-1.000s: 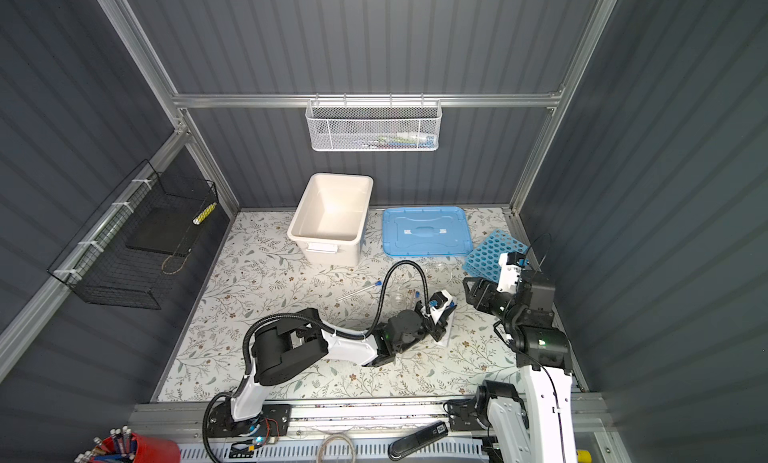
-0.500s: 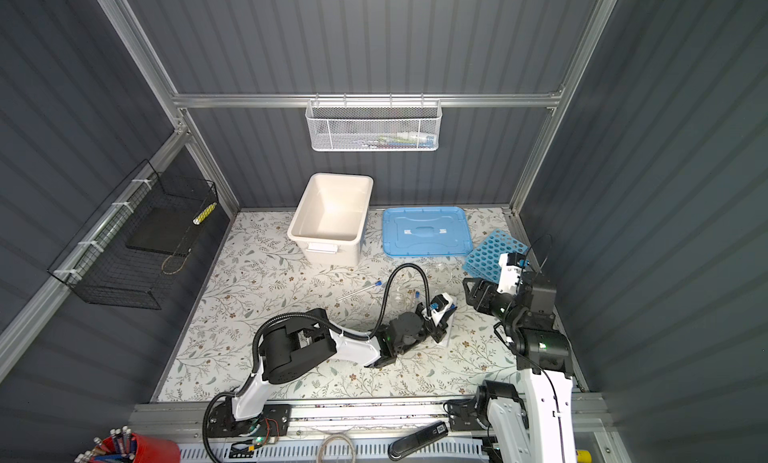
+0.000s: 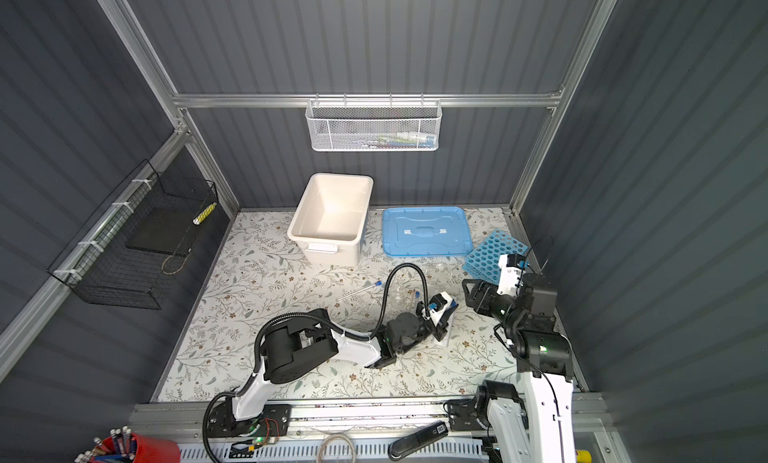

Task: Organize the chemistry lab equipment
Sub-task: 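Lower the blue-capped tube into a white rack hole with the left gripper, then open the left gripper to release the tube while the right arm moves inward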

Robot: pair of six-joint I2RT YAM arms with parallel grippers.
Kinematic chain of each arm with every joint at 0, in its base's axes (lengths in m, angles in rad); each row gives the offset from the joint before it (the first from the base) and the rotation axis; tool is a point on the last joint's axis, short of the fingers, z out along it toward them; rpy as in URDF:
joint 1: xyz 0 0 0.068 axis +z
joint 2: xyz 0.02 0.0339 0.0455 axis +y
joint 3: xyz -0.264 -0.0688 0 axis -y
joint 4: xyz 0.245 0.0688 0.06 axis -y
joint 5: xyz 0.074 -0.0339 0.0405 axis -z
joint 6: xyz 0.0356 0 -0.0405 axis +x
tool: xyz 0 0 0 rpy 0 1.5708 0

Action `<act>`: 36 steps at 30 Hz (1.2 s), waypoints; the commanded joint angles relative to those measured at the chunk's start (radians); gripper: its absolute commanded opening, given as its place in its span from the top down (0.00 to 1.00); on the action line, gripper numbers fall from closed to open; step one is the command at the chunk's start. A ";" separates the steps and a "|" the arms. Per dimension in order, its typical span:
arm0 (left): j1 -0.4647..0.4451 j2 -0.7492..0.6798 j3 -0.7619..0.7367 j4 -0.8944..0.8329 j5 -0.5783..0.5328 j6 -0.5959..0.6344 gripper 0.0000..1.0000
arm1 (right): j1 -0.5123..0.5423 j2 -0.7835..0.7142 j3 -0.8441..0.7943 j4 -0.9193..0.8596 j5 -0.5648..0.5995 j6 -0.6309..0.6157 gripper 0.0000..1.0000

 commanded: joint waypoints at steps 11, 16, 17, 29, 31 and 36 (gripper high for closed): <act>-0.003 0.026 -0.020 0.025 -0.017 0.020 0.88 | -0.004 -0.013 0.011 -0.002 -0.018 -0.015 0.31; -0.003 0.039 -0.014 0.023 -0.023 0.013 0.88 | -0.006 -0.013 0.014 -0.003 -0.016 -0.018 0.31; -0.003 0.041 -0.018 0.026 -0.024 0.009 0.88 | -0.006 -0.014 0.016 -0.003 -0.017 -0.018 0.31; -0.006 0.057 -0.037 0.054 -0.038 -0.020 0.82 | -0.009 -0.022 0.023 -0.011 -0.021 -0.026 0.31; -0.008 0.057 -0.040 0.058 -0.041 -0.020 0.80 | -0.009 -0.022 0.025 -0.012 -0.020 -0.028 0.31; -0.014 0.059 -0.043 0.063 -0.046 -0.011 0.76 | -0.010 -0.022 0.025 -0.012 -0.021 -0.028 0.31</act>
